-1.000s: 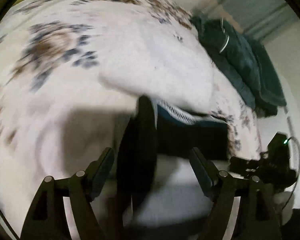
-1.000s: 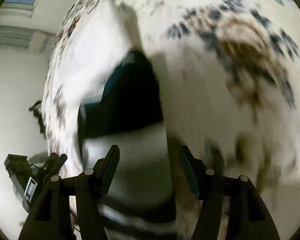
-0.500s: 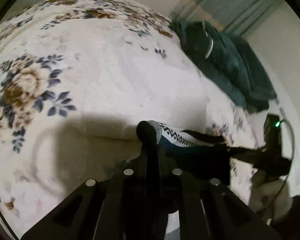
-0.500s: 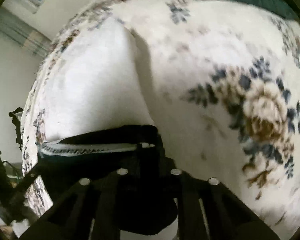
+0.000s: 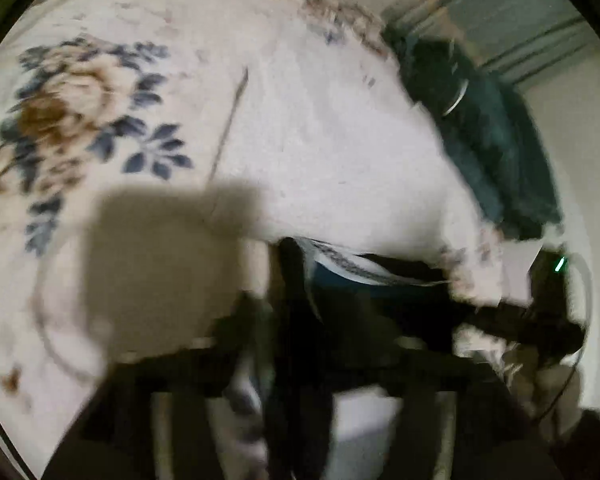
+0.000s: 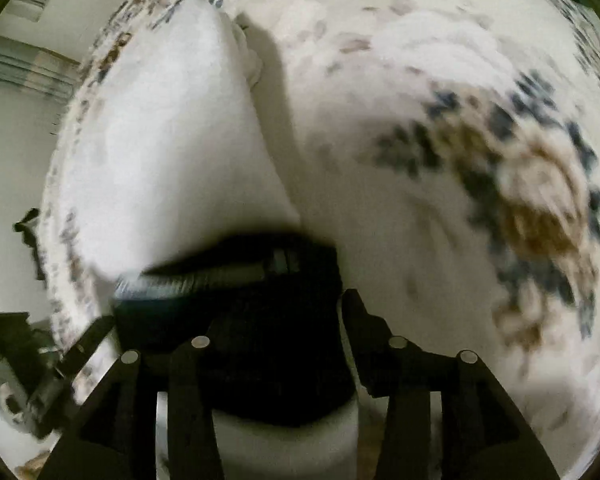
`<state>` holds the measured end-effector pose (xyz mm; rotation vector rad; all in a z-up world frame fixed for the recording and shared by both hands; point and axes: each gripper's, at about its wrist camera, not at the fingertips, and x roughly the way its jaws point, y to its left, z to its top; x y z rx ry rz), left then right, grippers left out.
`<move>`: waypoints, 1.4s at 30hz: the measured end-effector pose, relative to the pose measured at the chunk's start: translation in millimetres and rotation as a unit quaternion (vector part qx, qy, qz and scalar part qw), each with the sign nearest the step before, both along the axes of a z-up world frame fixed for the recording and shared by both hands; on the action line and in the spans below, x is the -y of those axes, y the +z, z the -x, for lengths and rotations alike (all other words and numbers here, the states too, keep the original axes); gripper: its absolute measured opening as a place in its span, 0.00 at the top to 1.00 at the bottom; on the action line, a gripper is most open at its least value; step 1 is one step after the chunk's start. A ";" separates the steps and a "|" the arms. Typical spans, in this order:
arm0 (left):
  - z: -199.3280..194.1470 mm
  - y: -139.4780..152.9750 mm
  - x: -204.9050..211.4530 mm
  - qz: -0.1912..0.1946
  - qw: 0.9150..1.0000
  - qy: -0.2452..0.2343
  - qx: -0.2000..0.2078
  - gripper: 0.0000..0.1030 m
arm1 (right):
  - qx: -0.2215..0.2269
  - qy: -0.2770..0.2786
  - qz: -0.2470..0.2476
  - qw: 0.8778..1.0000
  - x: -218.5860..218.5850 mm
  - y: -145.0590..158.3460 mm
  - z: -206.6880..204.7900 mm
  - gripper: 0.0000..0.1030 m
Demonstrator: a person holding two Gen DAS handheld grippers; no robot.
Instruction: Fold small clothes
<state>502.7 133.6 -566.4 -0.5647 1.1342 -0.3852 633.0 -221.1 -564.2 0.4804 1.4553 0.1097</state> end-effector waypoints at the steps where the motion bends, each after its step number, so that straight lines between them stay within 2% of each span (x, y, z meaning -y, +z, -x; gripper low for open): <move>1: 14.1 9.4 -7.4 0.009 1.000 0.008 0.007 0.35 | -0.006 -0.001 -0.016 1.000 5.4 6.7 21.8 0.54; 2: 27.6 16.5 -12.1 0.013 1.000 0.011 0.009 0.35 | -0.011 -0.001 -0.026 1.000 7.4 10.0 34.5 0.53; 6: 109.9 33.8 -24.9 0.014 1.000 0.013 -0.014 0.35 | -0.063 0.010 -0.064 0.996 16.3 14.0 139.1 0.49; 9: 189.6 33.5 -29.0 -0.014 0.999 0.006 -0.051 0.35 | -0.114 0.024 -0.077 0.990 14.7 0.2 216.1 0.49; 12: 258.8 19.1 -28.8 -0.045 0.994 0.002 -0.100 0.35 | -0.157 0.037 -0.089 0.983 4.9 -23.0 293.9 0.49; 17: 344.8 -20.2 -28.7 -0.066 0.984 -0.003 -0.167 0.35 | -0.202 0.027 -0.112 0.973 -21.9 -66.7 393.1 0.49; 20: 379.6 -47.3 -24.1 -0.061 0.979 -0.011 -0.192 0.35 | -0.219 0.009 -0.142 0.965 -37.3 -92.6 435.8 0.49; 22: 392.4 -52.8 -20.2 -0.056 0.981 -0.011 -0.185 0.37 | -0.221 0.007 -0.156 0.963 -49.5 -104.6 457.0 0.49; 23: 395.3 -52.3 -18.8 -0.061 0.982 -0.009 -0.180 0.44 | -0.216 0.001 -0.163 0.963 -55.1 -107.6 465.9 0.49; 24: 399.0 -51.1 -16.1 -0.057 0.984 -0.009 -0.170 0.82 | -0.210 0.001 -0.166 0.964 -59.6 -108.0 470.3 0.49; 25: 402.3 -52.1 -12.0 -0.058 0.984 -0.012 -0.167 0.95 | -0.196 0.003 -0.156 0.968 -63.4 -105.8 475.6 0.54; 26: 404.3 -52.8 -10.0 -0.057 0.984 -0.009 -0.166 0.95 | -0.186 0.003 -0.148 0.971 -65.6 -102.3 477.4 0.86; 29: 413.5 -40.1 -6.0 -0.045 0.989 0.003 -0.143 0.96 | -0.173 -0.007 -0.130 0.976 -68.9 -91.5 489.2 0.91; 31: 421.2 -31.2 -4.5 -0.037 0.991 0.002 -0.131 0.96 | -0.168 0.002 -0.107 0.980 -67.8 -86.5 495.8 0.91; 34: 428.0 -37.2 -8.7 -0.038 0.990 0.005 -0.137 0.95 | -0.174 0.005 -0.125 0.977 -60.0 -90.8 498.5 0.90; 35: 425.7 -40.0 -11.2 -0.031 0.990 0.008 -0.141 0.92 | -0.181 0.005 -0.129 0.975 -60.5 -94.1 498.4 0.86; 36: 423.0 -42.8 -14.4 -0.021 0.989 0.012 -0.148 0.90 | -0.187 0.005 -0.131 0.974 -53.6 -95.8 494.9 0.76; 37: 423.7 -44.5 -18.9 -0.020 0.988 0.016 -0.154 0.84 | -0.187 0.003 -0.139 0.972 -51.9 -96.2 492.7 0.73; 38: 422.6 -46.9 -22.5 -0.018 0.988 0.017 -0.156 0.72 | -0.188 0.002 -0.141 0.972 -51.0 -95.7 492.2 0.68; 39: 419.2 -50.9 -23.2 -0.013 0.988 0.014 -0.155 0.51 | -0.190 0.001 -0.142 0.971 -48.8 -97.5 496.3 0.60; 40: 420.4 -53.5 -24.7 -0.012 0.988 0.012 -0.155 0.41 | -0.193 0.001 -0.148 0.970 -48.1 -99.2 500.1 0.59; 42: 417.7 -68.3 -22.6 0.016 0.987 -0.001 -0.163 0.37 | -0.206 -0.004 -0.177 0.962 -50.1 -110.9 504.3 0.58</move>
